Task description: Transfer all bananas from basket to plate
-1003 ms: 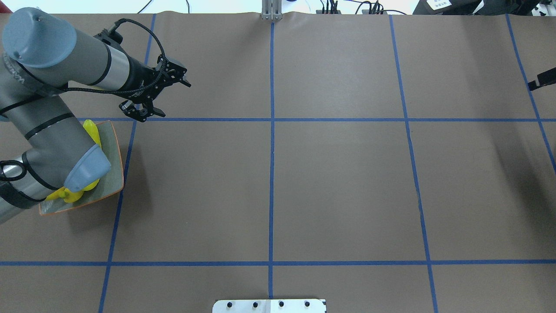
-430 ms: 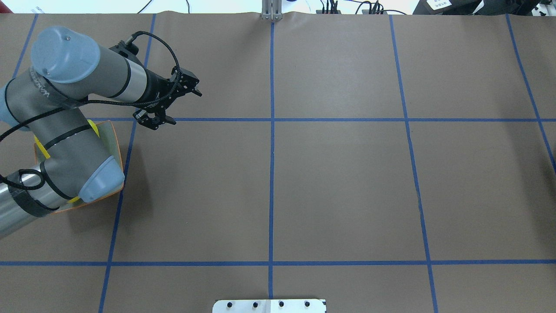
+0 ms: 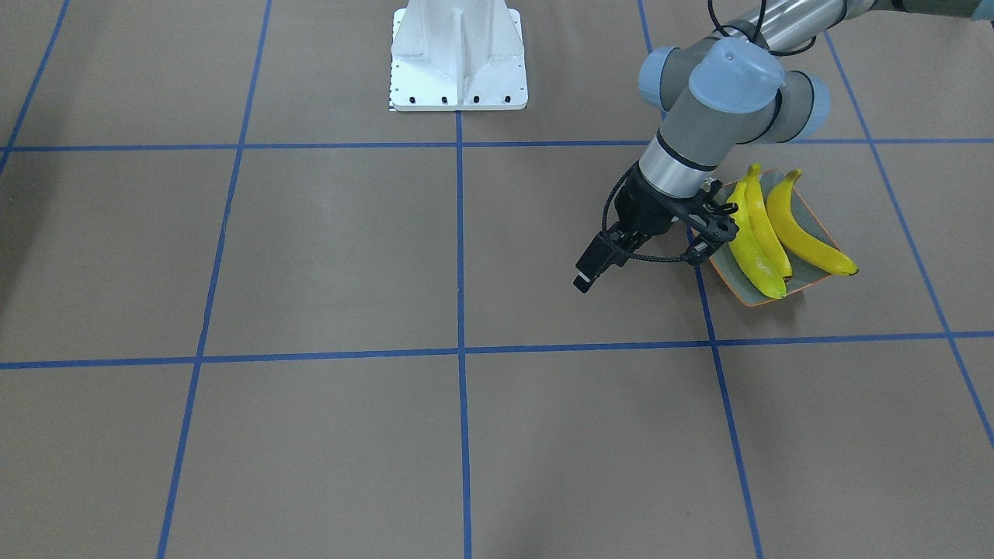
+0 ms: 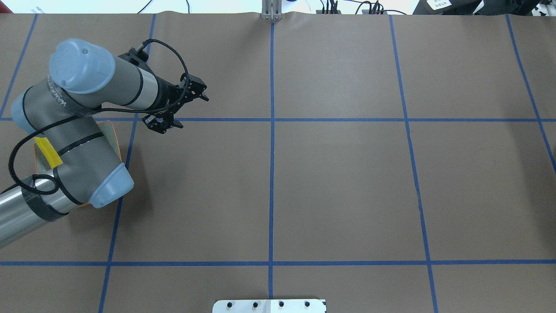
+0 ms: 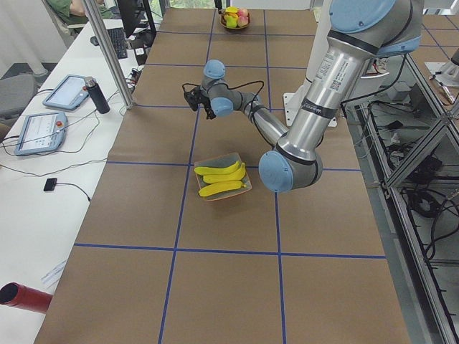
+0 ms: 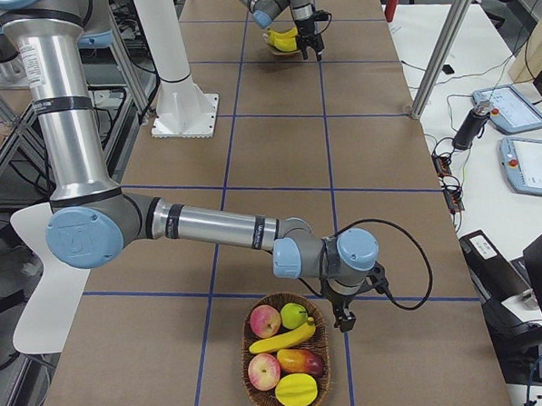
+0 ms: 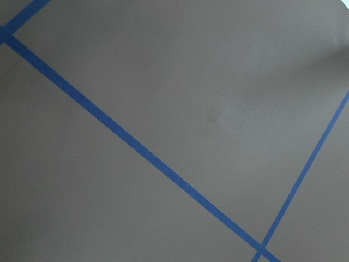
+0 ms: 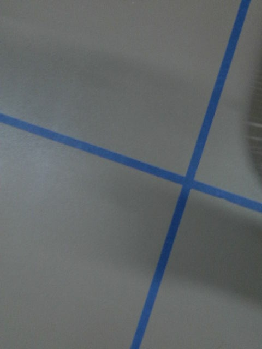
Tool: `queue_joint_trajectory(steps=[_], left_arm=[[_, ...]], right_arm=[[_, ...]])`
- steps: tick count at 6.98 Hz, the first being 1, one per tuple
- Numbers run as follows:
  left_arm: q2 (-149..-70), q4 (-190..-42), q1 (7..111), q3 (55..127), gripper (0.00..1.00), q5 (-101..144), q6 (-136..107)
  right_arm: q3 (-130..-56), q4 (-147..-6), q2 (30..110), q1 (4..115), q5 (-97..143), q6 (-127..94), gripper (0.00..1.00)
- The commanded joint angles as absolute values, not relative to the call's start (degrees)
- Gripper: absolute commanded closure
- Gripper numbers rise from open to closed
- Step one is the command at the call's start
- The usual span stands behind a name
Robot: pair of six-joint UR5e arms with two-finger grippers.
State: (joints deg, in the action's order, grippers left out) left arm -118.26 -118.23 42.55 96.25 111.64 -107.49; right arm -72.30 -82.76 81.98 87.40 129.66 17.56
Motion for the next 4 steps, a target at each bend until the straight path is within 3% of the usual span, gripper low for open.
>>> queue_joint_trajectory(steps=[1, 4], left_arm=[[-118.3, -119.6, 41.8, 95.1, 0.0, 110.7, -107.5], [-118.2, -120.1, 41.6, 94.4, 0.0, 110.6, -107.5]], right_arm=[[-71.5, -83.8, 82.6, 87.5, 127.8, 21.9, 0.23], [-70.9, -84.6, 82.9, 87.4, 126.6, 27.9, 0.25]])
